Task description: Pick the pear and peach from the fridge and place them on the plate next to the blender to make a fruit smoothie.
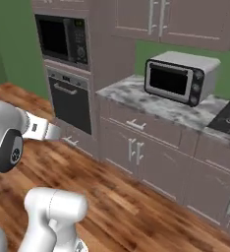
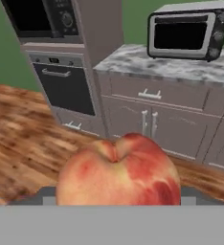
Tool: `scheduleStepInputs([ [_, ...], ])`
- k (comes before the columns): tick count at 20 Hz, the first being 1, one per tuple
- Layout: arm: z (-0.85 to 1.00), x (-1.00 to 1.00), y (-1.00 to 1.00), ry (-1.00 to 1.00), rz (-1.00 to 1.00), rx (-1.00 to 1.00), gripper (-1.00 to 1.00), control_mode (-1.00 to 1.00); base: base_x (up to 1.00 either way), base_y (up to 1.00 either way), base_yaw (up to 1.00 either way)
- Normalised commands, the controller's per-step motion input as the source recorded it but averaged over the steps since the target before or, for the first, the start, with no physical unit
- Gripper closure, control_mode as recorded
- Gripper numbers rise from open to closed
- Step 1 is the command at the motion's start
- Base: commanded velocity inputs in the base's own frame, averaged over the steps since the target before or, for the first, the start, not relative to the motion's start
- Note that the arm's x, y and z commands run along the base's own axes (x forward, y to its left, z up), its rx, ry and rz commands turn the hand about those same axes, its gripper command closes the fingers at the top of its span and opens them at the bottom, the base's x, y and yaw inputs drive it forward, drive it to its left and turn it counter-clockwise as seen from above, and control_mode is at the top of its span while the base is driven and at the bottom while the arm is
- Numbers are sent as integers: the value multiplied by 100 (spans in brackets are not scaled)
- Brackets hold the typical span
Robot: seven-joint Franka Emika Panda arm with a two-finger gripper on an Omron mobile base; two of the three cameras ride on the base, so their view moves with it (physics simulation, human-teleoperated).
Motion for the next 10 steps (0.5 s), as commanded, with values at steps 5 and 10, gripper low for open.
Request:
scheduleStepInputs([
  [5, 0, 0, 0, 0, 0, 0, 100, 100, 25, 10, 91],
  [10, 0, 0, 0, 0, 0, 0, 100, 100, 97, 28, 56],
])
